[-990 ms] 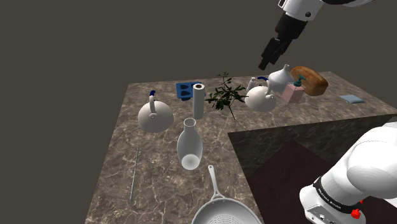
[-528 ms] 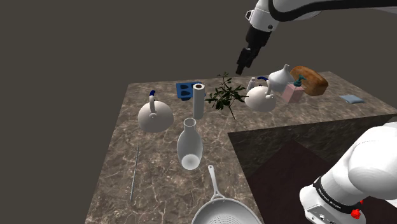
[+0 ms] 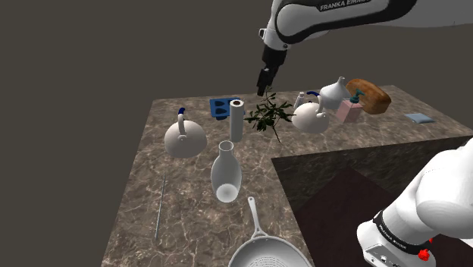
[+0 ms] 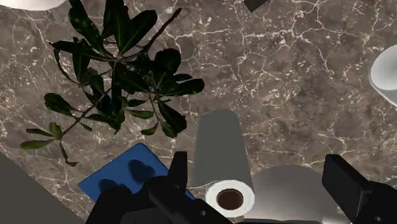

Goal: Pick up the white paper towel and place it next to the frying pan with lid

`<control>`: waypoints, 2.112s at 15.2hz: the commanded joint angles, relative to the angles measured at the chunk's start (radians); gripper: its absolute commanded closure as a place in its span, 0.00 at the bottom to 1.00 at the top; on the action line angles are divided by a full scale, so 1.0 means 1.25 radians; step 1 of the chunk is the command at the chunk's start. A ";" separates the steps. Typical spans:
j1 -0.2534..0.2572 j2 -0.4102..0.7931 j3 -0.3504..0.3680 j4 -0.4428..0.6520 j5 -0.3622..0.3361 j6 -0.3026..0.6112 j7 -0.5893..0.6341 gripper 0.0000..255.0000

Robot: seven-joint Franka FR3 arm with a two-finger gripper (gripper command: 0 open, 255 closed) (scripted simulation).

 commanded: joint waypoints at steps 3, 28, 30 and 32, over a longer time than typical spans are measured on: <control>0.011 0.128 0.010 0.103 -0.021 0.010 -0.037 0.00; 0.041 0.406 0.029 0.305 -0.077 0.060 -0.093 1.00; 0.041 0.406 0.029 0.305 -0.077 0.060 -0.093 1.00; 0.042 0.406 0.029 0.305 -0.077 0.060 -0.092 1.00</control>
